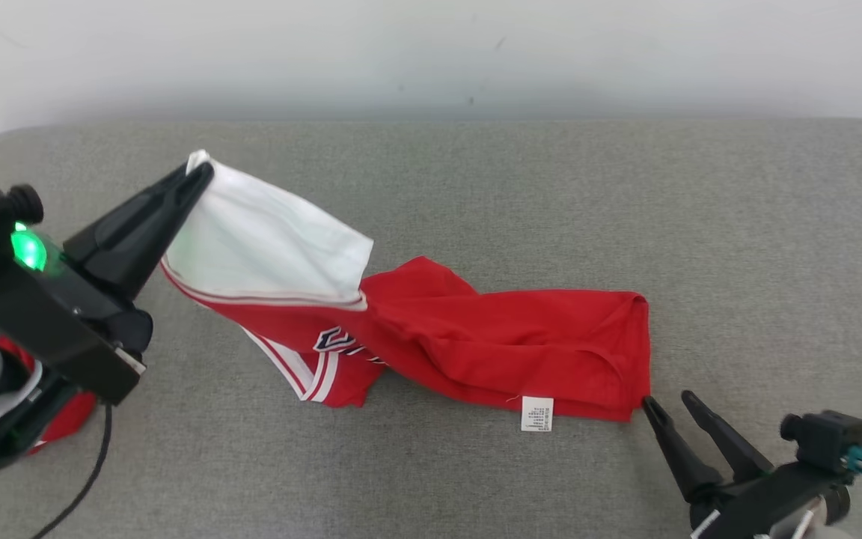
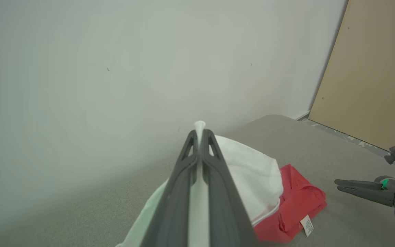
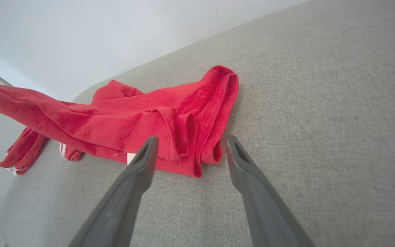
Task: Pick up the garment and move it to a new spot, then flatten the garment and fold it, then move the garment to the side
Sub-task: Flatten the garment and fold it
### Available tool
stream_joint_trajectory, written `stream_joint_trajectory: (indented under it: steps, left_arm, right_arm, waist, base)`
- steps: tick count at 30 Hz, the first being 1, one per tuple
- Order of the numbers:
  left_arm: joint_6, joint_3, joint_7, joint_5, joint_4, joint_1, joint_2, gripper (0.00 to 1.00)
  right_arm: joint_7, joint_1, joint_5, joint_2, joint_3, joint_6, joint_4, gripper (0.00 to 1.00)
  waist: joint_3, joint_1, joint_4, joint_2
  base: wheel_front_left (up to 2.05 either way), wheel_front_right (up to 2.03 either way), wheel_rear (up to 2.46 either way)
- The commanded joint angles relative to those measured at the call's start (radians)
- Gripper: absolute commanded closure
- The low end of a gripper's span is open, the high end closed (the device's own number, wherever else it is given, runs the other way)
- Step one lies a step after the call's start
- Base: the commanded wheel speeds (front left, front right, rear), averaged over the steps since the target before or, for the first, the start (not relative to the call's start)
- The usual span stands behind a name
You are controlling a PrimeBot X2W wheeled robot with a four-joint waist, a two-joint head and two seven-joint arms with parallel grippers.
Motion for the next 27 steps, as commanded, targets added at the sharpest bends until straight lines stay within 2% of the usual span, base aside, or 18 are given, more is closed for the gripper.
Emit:
stream_joint_trajectory:
  steps: [1,9,11,12,13,14,15,16,19,22,27]
  left_arm:
    - [0.002,0.017,-0.005,0.013,-0.001,0.036,-0.01,1.0]
    - [0.002,0.087,-0.005,0.046,0.012,0.14,-0.052,1.0]
    - [0.002,0.101,-0.005,0.052,0.015,0.155,-0.059,1.0]
    - [0.002,0.106,-0.005,0.054,0.016,0.162,-0.062,1.0]
    - [0.002,0.11,-0.005,0.058,0.016,0.168,-0.066,1.0]
    - [0.002,0.115,-0.005,0.06,0.016,0.172,-0.068,1.0]
    - [0.002,0.118,-0.005,0.062,0.016,0.177,-0.07,1.0]
    - [0.002,0.12,-0.005,0.065,0.017,0.181,-0.074,1.0]
    - [0.002,0.127,-0.005,0.074,0.022,0.191,-0.074,1.0]
    - [0.002,0.144,-0.005,0.073,0.024,0.203,-0.072,1.0]
    - [0.002,0.217,-0.005,0.033,-0.001,0.217,-0.059,1.0]
  right_arm:
    - [-0.009,-0.031,-0.027,-0.002,0.023,-0.002,0.012,0.0]
    - [-0.049,-0.138,-0.225,-0.01,0.164,-0.002,0.085,0.0]
    - [-0.056,-0.154,-0.263,0.0,0.18,-0.002,0.115,0.29]
    - [-0.056,-0.16,-0.276,0.004,0.185,-0.002,0.131,0.48]
    - [-0.059,-0.164,-0.282,0.01,0.188,-0.002,0.146,0.54]
    - [-0.062,-0.17,-0.29,0.016,0.188,-0.002,0.163,0.64]
    - [-0.064,-0.176,-0.298,0.021,0.19,-0.002,0.177,0.97]
    - [-0.065,-0.177,-0.297,0.028,0.192,-0.002,0.189,1.0]
    - [-0.067,-0.177,-0.26,0.046,0.176,-0.002,0.204,1.0]
    - [-0.069,-0.152,-0.141,0.05,0.135,-0.002,0.166,1.0]
    - [-0.053,-0.157,0.08,-0.042,0.065,-0.002,0.01,1.0]
  waist:
    - [0.009,0.0,0.01,0.0]
    - [0.035,0.0,0.048,0.0]
    - [0.037,0.0,0.055,0.0]
    - [0.037,0.0,0.057,0.0]
    - [0.037,0.0,0.059,0.0]
    - [0.037,0.0,0.061,0.0]
    - [0.036,0.0,0.063,0.0]
    - [0.034,0.0,0.065,0.0]
    - [0.025,0.0,0.07,0.0]
    - [0.004,0.0,0.069,0.0]
    - [-0.045,0.0,0.048,0.0]
  base:
    - [0.0,0.0,0.0]
    - [0.0,0.0,0.0]
    - [0.0,0.0,0.0]
    - [0.0,0.0,0.0]
    - [0.0,0.0,0.0]
    - [0.0,0.0,0.0]
    - [0.0,0.0,0.0]
    - [0.0,0.0,0.0]
    - [0.0,0.0,0.0]
    - [0.0,0.0,0.0]
    - [0.0,0.0,0.0]
